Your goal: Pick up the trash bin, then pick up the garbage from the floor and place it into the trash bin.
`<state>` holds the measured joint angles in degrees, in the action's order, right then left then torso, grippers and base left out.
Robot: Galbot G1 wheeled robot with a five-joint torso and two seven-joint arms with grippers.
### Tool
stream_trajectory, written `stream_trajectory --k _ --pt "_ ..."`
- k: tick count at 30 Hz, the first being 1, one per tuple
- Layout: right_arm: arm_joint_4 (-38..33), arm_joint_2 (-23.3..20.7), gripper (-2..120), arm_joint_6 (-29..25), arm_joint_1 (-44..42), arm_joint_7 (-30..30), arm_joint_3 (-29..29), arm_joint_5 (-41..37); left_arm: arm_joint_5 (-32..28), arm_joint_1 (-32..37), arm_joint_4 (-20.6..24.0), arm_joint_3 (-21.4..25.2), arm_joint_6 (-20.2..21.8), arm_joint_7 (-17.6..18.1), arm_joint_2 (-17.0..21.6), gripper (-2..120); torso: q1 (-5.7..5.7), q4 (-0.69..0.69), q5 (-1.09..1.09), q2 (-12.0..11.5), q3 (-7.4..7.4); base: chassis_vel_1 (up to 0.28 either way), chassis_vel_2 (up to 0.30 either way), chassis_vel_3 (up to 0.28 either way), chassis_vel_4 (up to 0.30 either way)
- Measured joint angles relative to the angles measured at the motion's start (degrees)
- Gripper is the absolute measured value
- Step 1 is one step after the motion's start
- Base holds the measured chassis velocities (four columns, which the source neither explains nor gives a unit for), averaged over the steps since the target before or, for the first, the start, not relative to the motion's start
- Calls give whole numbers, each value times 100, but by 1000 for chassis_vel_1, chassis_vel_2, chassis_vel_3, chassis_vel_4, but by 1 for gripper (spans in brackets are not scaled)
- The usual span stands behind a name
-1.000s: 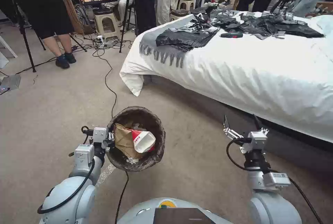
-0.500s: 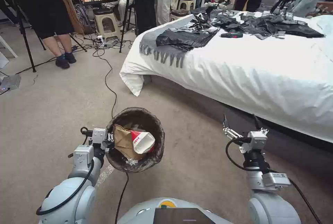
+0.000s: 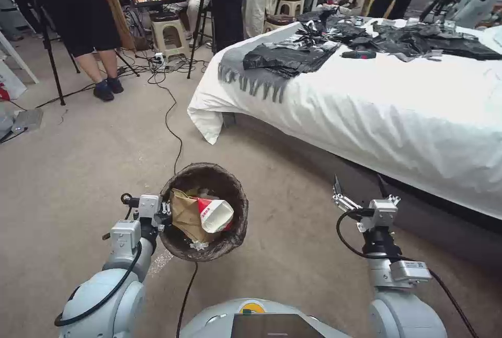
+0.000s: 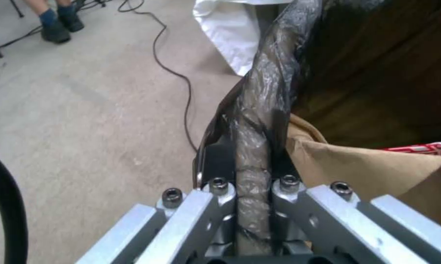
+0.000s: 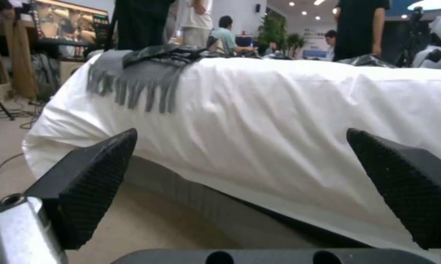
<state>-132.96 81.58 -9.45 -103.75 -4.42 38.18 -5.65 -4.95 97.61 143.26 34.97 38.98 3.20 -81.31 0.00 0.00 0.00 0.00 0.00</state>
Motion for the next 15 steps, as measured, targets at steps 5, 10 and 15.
stream_trajectory --k 5,10,15 --pt "6 -5 100 2 -2 -25 -28 9 -1 4 0 2 0 1 -13 2 0 0 0 0 0 31 28 35 39" --pt "8 -16 100 8 0 -52 -45 11 -1 18 0 2 0 2 -38 2 0 0 0 0 0 36 40 48 43" --pt "8 -45 100 24 9 -104 -67 6 -1 28 0 -6 -2 2 -52 2 0 0 0 0 0 41 37 39 38"
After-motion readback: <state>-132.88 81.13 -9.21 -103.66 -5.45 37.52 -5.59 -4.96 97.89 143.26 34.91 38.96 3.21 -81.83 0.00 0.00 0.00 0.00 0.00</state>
